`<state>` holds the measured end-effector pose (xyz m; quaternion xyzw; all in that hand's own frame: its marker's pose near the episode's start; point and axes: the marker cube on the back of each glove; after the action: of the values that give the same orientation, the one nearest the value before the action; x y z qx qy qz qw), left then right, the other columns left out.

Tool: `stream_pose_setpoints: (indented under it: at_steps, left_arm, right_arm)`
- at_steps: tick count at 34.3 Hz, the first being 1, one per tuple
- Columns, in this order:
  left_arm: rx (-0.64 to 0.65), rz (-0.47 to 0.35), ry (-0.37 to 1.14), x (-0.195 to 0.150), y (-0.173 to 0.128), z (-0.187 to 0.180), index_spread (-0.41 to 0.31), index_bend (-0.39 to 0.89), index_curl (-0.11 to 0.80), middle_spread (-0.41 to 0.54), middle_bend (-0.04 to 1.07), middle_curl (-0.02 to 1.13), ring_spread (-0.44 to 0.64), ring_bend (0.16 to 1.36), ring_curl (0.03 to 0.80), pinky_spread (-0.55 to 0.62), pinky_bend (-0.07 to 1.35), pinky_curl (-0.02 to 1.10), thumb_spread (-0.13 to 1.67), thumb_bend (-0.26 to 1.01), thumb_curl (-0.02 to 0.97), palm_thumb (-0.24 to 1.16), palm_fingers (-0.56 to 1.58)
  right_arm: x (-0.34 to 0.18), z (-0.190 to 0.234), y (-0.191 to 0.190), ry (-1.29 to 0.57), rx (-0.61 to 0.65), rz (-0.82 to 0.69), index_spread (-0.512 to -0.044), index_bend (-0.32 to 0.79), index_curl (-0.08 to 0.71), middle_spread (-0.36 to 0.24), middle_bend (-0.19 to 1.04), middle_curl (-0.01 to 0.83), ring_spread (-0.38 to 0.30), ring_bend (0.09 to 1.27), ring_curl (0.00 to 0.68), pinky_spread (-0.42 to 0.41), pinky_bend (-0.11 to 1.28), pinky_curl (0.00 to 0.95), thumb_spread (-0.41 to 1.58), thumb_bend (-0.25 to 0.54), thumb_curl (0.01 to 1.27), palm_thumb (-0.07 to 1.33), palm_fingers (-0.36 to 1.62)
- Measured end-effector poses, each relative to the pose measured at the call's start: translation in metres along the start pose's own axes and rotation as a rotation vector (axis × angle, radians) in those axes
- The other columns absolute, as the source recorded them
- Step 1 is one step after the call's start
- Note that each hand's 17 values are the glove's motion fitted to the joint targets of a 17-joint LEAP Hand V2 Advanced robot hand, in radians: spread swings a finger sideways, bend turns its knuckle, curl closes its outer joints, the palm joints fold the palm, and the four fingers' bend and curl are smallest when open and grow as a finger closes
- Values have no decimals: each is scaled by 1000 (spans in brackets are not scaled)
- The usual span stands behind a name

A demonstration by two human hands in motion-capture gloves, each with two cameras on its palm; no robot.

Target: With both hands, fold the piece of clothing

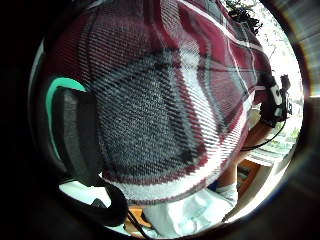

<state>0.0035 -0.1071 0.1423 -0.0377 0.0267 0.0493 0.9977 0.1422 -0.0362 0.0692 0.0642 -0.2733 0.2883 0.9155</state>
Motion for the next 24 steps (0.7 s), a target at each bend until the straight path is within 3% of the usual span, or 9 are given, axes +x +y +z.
stream_pose_setpoints:
  at_steps: [4, 9, 15, 20, 24]
  left_arm:
    - [55, -11, 156, -11, 4, -18, -86, 158, 392, 67, 187, 378, 265, 526, 301, 347, 480, 359, 1570, 2, 155, 159, 265]
    - [179, -70, 330, -49, 24, -37, -83, 137, 379, 51, 200, 383, 235, 555, 306, 312, 491, 359, 1573, 24, 172, 206, 356]
    - [274, -218, 321, -105, 79, -59, -94, 137, 369, 20, 202, 390, 179, 558, 310, 228, 498, 362, 1609, 97, 205, 330, 443]
    - [294, -312, 286, -138, 115, -62, -97, 135, 361, 1, 203, 401, 156, 549, 314, 187, 493, 366, 1602, 139, 227, 395, 451]
    - [322, -318, 288, -141, 120, -66, -98, 137, 356, -6, 199, 405, 146, 542, 315, 167, 487, 367, 1601, 162, 237, 425, 456]
  right_arm:
    - [-53, -20, 0, -68, 67, -131, -224, 86, 178, -190, 684, 569, -202, 929, 541, -155, 537, 417, 1117, 97, 422, 912, 976]
    - [-144, -11, 34, -8, 123, -404, -245, 111, 196, -203, 647, 566, -213, 876, 536, -174, 537, 425, 924, 53, 475, 948, 1007]
    - [-226, 90, 87, 297, 106, -677, -267, 100, 203, -211, 602, 558, -223, 841, 529, -198, 541, 433, 757, 5, 526, 974, 1046]
    - [-249, 185, 130, 571, 47, -774, -276, 88, 206, -216, 584, 560, -225, 825, 535, -212, 544, 443, 670, -18, 561, 989, 1058]
    - [-243, 202, 139, 612, 47, -856, -287, 56, 195, -217, 582, 565, -228, 823, 542, -223, 548, 448, 631, -17, 584, 1007, 1039]
